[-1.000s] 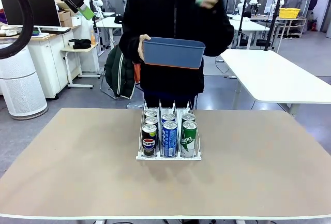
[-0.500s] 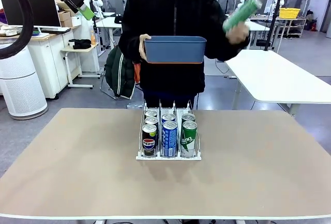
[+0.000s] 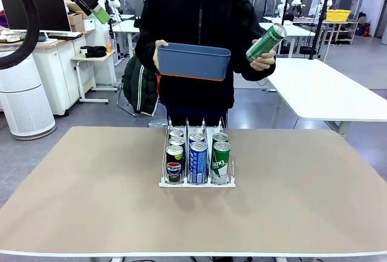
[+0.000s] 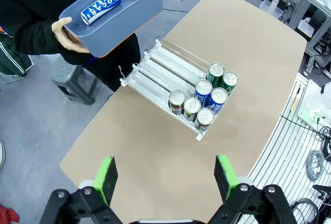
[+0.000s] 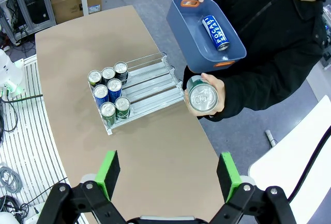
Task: Fill the beverage cans into the dispenser.
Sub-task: Pick up the Sprite handed by the human.
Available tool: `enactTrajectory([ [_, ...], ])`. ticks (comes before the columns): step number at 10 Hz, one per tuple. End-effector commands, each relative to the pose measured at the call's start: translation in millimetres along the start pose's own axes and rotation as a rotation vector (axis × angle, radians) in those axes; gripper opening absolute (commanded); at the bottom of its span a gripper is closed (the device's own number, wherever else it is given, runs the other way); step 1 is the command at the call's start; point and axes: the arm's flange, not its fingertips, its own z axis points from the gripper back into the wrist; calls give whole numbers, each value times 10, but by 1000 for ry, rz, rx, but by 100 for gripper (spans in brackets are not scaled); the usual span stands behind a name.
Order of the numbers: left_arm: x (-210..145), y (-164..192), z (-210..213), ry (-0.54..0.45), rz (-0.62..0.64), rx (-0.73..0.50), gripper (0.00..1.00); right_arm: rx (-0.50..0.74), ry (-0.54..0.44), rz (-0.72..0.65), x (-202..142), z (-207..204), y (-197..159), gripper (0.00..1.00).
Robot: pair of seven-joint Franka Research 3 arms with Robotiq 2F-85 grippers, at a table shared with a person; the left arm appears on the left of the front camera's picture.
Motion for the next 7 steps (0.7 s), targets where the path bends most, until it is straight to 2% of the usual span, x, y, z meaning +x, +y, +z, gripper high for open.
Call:
enactTrajectory([
  [1, -10, 5, 3, 1, 0, 0, 100, 1, 0, 0, -4, -5, 10, 100],
  [7, -10, 5, 3, 1, 0, 0, 100, 1, 0, 0, -4, -5, 10, 100],
])
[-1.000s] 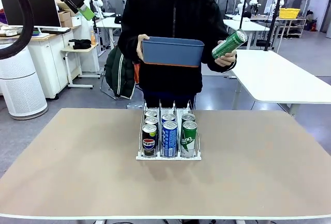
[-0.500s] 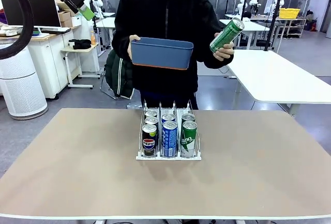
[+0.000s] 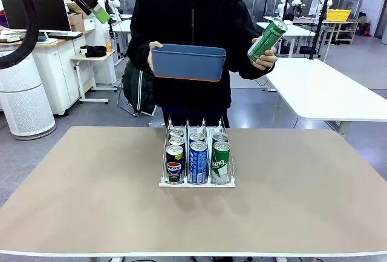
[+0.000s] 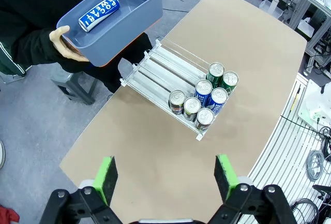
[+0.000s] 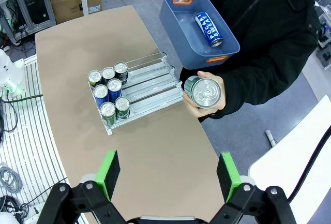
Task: Fill the beverage cans into the dispenser.
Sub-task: Pick up the Sprite handed by the human.
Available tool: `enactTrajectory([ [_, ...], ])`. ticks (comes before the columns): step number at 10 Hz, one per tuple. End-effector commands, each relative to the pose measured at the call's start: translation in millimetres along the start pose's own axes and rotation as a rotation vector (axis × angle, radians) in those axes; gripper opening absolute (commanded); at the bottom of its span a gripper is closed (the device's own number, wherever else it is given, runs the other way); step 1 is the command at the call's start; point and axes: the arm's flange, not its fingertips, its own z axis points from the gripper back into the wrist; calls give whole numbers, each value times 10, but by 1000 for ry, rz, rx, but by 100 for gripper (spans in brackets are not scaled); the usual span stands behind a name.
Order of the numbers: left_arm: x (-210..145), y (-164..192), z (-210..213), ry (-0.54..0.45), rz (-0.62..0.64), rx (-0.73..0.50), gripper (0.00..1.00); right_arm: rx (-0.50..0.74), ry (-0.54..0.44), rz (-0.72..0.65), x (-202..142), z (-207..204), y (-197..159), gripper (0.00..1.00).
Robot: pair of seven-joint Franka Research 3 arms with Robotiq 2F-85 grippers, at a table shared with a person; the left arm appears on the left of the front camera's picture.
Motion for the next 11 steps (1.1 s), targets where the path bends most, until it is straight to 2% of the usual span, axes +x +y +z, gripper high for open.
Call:
enactTrajectory([
  [1, -9, 5, 3, 1, 0, -1, 100, 1, 0, 0, -4, -5, 10, 100],
  [5, -9, 5, 3, 1, 0, -1, 100, 0, 0, 0, 0, 0, 0, 100],
  [6, -9, 5, 3, 1, 0, -1, 100, 84, 95, -36, -8, -106, 34, 100],
  [7, -9, 5, 3, 1, 0, -1, 100, 78, 139, -33, 13, -188, -88, 100],
  [10, -9, 5, 3, 1, 0, -1, 100, 85, 216, -32, 132, -446, -212, 100],
  [11, -9, 5, 3, 1, 0, -1, 100, 80, 214, -8, 166, -554, -276, 100],
])
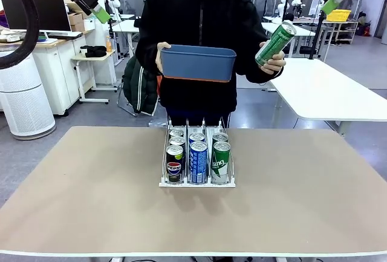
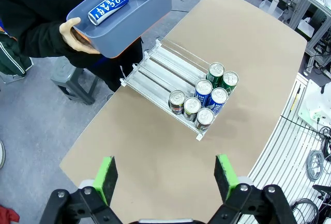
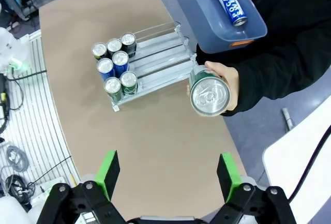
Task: Fill the beverage cans into the dispenser.
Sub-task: Pick up the Sprite handed by the human.
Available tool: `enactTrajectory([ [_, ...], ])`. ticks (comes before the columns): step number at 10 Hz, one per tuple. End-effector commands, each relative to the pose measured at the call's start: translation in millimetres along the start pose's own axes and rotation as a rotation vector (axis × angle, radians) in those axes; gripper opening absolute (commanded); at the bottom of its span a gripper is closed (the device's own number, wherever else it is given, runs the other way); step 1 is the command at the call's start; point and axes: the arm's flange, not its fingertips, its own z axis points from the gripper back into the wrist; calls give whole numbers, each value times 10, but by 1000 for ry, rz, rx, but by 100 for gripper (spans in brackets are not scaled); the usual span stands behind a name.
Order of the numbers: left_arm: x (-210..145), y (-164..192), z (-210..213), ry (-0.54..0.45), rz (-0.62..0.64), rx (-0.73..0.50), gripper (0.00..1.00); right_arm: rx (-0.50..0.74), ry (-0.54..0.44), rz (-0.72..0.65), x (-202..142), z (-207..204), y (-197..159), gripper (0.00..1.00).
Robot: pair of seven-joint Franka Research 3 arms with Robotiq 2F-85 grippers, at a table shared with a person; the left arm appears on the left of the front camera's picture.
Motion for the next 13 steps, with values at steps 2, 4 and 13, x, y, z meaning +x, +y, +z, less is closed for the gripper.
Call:
enactTrajectory([
  [2, -11, 6, 3, 1, 0, -1, 100, -74, 22, -17, 170, -219, -113, 100],
  [4, -11, 6, 3, 1, 0, -1, 100, -107, 18, -29, 206, -437, -193, 100],
  [13, -11, 6, 3, 1, 0, -1, 100, 41, 5, -32, 247, -970, -349, 100],
])
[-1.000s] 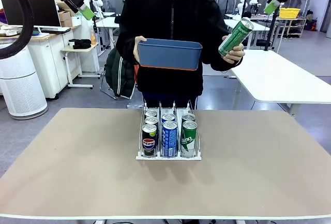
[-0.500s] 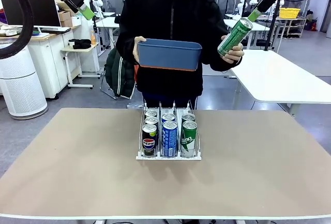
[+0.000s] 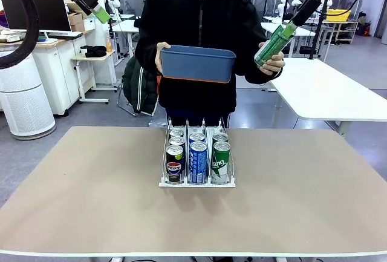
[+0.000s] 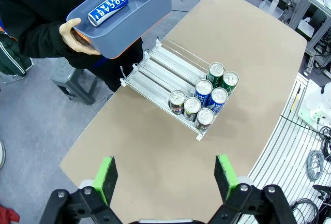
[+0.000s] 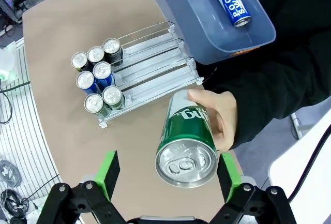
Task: Fill the beverage cans into the dispenser.
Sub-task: Pick up the Sprite handed by the human.
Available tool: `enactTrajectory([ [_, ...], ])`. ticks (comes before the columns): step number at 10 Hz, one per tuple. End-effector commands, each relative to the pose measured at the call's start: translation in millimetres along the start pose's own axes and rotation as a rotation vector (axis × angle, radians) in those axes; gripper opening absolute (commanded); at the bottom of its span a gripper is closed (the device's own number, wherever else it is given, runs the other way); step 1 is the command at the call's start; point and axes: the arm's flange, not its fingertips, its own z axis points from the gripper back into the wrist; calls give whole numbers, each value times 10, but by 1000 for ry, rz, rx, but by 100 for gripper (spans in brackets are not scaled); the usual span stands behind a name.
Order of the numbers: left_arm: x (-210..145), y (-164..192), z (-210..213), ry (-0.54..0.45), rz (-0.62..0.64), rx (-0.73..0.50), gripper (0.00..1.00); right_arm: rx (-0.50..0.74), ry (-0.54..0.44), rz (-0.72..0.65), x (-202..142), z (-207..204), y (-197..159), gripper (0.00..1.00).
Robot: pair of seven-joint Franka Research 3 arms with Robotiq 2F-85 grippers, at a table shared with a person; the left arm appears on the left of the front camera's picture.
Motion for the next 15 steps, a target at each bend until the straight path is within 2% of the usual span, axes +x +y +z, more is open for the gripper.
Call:
enactTrajectory([
  [1, -12, 5, 3, 1, 0, -1, 100, 30, -4, 12, -15, -43, -72, 100],
  [6, -12, 5, 3, 1, 0, -1, 100, 77, 1, -9, -23, -227, -150, 100],
  [11, -12, 5, 3, 1, 0, -1, 100, 63, 13, -27, -34, -312, -145, 100],
  [12, -12, 5, 3, 1, 0, -1, 100, 33, 8, -13, -52, -308, -150, 40],
  [13, -12, 5, 3, 1, 0, -1, 100, 35, -9, -13, -53, -306, -151, 40],
  [14, -12, 5, 3, 1, 0, -1, 100, 29, -15, -18, -56, -312, -154, 0],
  [15, -12, 5, 3, 1, 0, -1, 100, 30, -8, -18, -64, -310, -162, 36],
])
